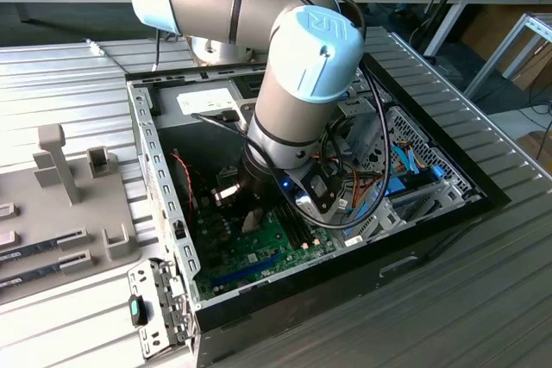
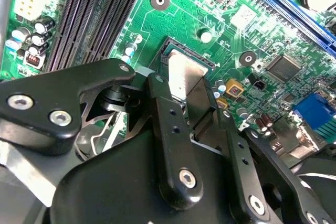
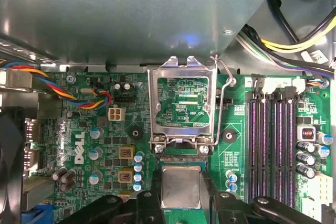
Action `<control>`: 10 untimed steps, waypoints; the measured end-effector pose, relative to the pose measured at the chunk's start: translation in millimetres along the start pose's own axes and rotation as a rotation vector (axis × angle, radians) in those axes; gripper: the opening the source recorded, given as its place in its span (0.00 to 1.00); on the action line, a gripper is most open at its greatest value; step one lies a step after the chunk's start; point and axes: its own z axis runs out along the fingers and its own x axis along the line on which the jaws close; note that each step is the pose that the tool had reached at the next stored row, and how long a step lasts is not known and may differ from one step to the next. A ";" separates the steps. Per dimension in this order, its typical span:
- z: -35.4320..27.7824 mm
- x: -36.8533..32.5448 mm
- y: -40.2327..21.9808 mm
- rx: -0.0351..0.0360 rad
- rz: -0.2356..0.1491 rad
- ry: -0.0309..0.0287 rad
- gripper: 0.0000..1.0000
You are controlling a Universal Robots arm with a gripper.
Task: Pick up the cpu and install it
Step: 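Place the cpu into insertion slot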
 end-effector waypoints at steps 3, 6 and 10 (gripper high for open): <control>0.2 -1.3 -0.1 -0.0024 0.000 0.0005 0.39; 0.7 -1.4 -0.1 -0.0032 0.000 0.0005 0.39; 1.5 -0.7 -0.1 -0.0051 0.000 0.0005 0.39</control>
